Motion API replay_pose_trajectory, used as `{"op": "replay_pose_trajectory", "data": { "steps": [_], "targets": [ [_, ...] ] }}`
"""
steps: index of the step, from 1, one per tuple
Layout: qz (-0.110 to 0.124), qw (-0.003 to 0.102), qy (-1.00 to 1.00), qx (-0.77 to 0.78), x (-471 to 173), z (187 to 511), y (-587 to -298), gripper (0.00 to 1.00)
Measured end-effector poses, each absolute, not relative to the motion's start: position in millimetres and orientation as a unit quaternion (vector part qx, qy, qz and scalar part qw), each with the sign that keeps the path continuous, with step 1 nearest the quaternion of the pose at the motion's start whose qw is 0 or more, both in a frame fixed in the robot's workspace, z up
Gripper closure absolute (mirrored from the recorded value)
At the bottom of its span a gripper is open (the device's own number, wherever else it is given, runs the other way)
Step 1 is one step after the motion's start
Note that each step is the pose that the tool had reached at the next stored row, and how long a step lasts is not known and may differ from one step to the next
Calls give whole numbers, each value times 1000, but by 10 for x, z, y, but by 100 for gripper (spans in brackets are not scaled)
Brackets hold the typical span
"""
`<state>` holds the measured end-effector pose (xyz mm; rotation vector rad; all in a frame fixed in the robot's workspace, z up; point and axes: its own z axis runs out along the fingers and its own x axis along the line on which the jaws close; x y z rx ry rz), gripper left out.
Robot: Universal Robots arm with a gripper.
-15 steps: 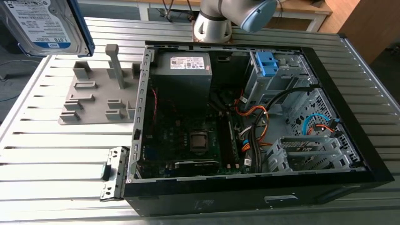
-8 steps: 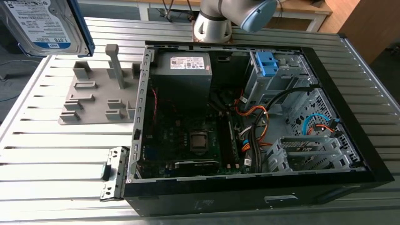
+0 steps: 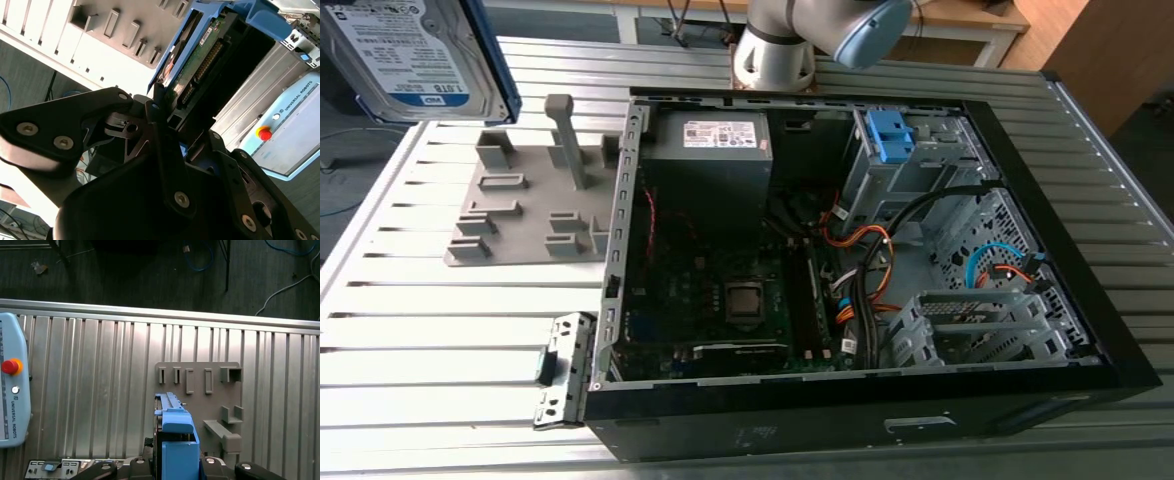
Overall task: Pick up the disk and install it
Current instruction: 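Pick up the disk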
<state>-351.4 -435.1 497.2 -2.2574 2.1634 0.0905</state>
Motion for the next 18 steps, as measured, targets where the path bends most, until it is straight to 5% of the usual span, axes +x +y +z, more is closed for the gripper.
{"op": "replay_pose_trajectory", "data": {
  "steps": [18],
  "targets": [
    [29, 7, 692, -722, -3441, 4967, -4387, 64]
  ]
}}
